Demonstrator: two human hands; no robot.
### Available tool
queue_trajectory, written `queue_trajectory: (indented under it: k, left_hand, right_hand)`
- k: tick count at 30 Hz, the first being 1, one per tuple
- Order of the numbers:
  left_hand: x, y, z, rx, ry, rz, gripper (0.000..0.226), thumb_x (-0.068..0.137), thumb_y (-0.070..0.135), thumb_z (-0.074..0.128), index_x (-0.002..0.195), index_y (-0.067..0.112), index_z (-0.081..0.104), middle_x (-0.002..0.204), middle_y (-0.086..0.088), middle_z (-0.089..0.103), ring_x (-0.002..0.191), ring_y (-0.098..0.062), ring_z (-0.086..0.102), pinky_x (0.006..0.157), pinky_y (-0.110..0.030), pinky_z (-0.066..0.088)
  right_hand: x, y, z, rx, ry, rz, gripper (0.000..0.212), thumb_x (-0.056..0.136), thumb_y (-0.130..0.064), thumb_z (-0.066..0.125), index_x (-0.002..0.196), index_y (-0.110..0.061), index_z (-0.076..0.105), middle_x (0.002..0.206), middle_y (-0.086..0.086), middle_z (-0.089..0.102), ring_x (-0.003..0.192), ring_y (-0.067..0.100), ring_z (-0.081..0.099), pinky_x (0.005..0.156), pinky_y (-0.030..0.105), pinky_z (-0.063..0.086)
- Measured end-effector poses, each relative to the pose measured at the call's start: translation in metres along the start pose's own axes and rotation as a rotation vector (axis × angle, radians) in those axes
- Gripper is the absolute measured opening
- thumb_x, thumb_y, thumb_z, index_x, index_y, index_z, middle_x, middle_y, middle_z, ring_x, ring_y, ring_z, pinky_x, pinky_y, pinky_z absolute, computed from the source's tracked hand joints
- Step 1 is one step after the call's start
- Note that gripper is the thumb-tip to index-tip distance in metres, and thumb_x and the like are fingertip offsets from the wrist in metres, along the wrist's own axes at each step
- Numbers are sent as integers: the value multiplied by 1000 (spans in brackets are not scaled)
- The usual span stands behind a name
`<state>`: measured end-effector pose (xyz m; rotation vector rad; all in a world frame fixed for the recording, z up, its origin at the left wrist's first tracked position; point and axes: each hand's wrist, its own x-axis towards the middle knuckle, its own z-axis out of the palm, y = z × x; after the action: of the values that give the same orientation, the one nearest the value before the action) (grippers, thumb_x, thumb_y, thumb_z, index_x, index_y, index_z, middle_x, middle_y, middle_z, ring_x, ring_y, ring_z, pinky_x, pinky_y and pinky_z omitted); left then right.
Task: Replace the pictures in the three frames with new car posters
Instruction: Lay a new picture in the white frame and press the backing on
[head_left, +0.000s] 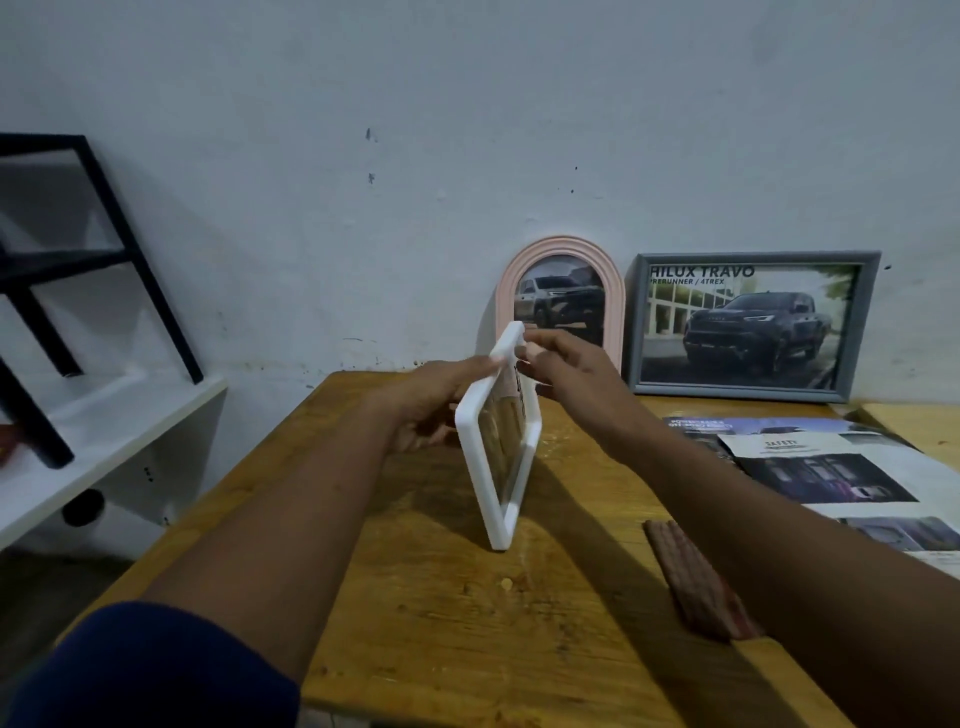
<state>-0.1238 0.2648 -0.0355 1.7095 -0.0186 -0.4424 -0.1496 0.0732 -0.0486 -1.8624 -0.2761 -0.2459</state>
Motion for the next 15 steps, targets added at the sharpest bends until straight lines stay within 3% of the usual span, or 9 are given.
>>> queue_trajectory:
  k: [2,4,6,9,11,13,15]
  left_hand:
    - [-4,-2,-3,-30,26,-10,59,88,46,73,134,12,57,118,-20,70,108,-38,69,93,-52,58]
    - [-10,-10,-4,-98,83,-44,46,93,39,68,129,10,58,114,-21,71,100,-35,71,85,-49,61]
    - [-13,-23,-3,-139,111,-80,39,98,38,61,123,8,61,103,-18,74,87,-31,73,74,-44,63]
    - [-12,-48,9,-212,146,-92,34,102,35,52,120,7,62,96,-15,76,84,-30,73,73,-44,61]
    - [-12,-64,22,-152,198,-99,30,105,33,48,117,10,63,97,-14,77,86,-29,75,78,-45,62]
    - [-11,-76,32,-6,253,-42,29,107,32,45,115,13,65,96,-11,77,86,-28,76,83,-50,61]
    - [-7,-85,36,134,312,64,33,107,36,44,115,16,68,96,-7,76,88,-25,75,84,-51,61]
  right_hand:
    - [-3,6,6,-71,36,8,35,102,-35,46,134,-24,57,126,-6,60,112,11,59,87,31,53]
    - [-9,18,8,-166,75,69,33,104,-34,44,132,-20,55,117,-4,59,94,1,57,65,18,44]
    - [-15,37,5,-257,72,159,37,104,-36,43,134,-17,50,119,2,58,85,0,54,59,18,42]
    - [-27,63,-3,-397,43,245,42,104,-39,41,139,-15,45,123,7,58,94,13,56,64,24,46]
    - [-35,75,-5,-462,4,282,43,103,-38,42,141,-17,42,128,6,58,105,20,57,79,38,53]
    - [-43,83,-4,-566,-9,279,45,103,-39,39,143,-18,40,136,7,56,117,25,55,98,49,46]
    - [-48,90,-2,-664,-24,253,44,104,-39,36,143,-18,39,142,7,52,125,27,50,103,49,38]
